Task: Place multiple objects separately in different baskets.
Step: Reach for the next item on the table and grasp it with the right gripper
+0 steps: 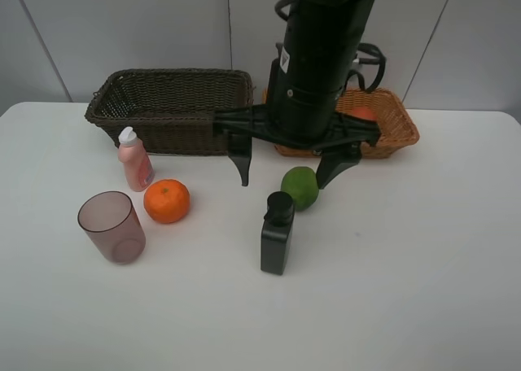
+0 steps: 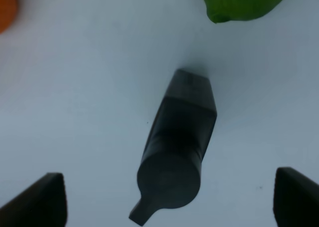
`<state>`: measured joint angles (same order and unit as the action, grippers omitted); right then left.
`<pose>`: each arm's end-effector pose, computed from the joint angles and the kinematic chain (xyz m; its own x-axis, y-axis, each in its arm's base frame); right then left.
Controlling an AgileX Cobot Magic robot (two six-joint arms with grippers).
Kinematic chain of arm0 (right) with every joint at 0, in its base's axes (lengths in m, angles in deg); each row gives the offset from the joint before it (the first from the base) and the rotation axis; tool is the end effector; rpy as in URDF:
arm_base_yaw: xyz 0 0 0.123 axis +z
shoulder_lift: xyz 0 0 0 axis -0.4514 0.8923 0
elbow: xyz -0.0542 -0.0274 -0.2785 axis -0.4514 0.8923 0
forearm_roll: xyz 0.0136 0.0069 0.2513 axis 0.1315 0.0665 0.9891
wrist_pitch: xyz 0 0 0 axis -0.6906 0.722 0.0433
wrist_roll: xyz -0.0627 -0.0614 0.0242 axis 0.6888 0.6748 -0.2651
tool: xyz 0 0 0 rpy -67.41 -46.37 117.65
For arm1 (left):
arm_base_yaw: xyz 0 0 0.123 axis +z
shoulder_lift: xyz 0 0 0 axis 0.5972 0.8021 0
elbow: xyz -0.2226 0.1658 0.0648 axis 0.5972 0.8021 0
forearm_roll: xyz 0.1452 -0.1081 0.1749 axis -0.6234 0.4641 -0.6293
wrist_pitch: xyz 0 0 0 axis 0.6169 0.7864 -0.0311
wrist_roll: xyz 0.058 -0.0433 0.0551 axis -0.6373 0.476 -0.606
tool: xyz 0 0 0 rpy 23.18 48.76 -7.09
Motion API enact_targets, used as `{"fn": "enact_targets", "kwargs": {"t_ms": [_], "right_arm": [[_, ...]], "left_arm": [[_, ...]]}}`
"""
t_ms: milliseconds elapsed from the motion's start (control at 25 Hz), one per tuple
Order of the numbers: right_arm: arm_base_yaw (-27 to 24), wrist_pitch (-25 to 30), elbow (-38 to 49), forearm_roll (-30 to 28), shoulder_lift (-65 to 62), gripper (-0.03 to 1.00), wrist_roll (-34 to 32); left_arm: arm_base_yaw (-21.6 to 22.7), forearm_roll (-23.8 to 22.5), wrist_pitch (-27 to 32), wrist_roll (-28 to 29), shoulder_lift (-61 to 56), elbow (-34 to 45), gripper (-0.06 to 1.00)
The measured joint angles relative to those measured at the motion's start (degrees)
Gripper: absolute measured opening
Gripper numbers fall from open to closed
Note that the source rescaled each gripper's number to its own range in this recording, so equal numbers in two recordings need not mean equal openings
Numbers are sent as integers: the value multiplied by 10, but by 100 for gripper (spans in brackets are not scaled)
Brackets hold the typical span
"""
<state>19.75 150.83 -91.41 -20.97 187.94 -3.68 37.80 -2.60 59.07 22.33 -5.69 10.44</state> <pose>0.2498 0.2557 0.2565 -0.9917 -0.0009 -0.1288 -0.0065 0.9990 0.0436 -0.0064 0.0004 0.2786 -0.4460 -0.0245 -0.8947 -0.0310 0.9994 -0.0119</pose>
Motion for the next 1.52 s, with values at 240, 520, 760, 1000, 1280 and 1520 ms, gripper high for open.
{"fn": "enact_targets", "kwargs": {"t_ms": [240,520,760,1000,1280,1520], "right_arm": [[0,4,0,-5,25,91,-6],[0,4,0,-4,49,91,-8],[0,-1,0,0,70,91,-8],[0,-9,0,3,91,91,-8],[0,-15,2,0,112,91,-8],[0,-16,2,0,119,88,-6]], "left_arm": [[0,0,0,0,0,0,100],[0,0,0,0,0,0,100],[0,0,0,0,0,0,100],[0,0,0,0,0,0,100],[0,0,0,0,0,0,100],[0,0,0,0,0,0,100]]}}
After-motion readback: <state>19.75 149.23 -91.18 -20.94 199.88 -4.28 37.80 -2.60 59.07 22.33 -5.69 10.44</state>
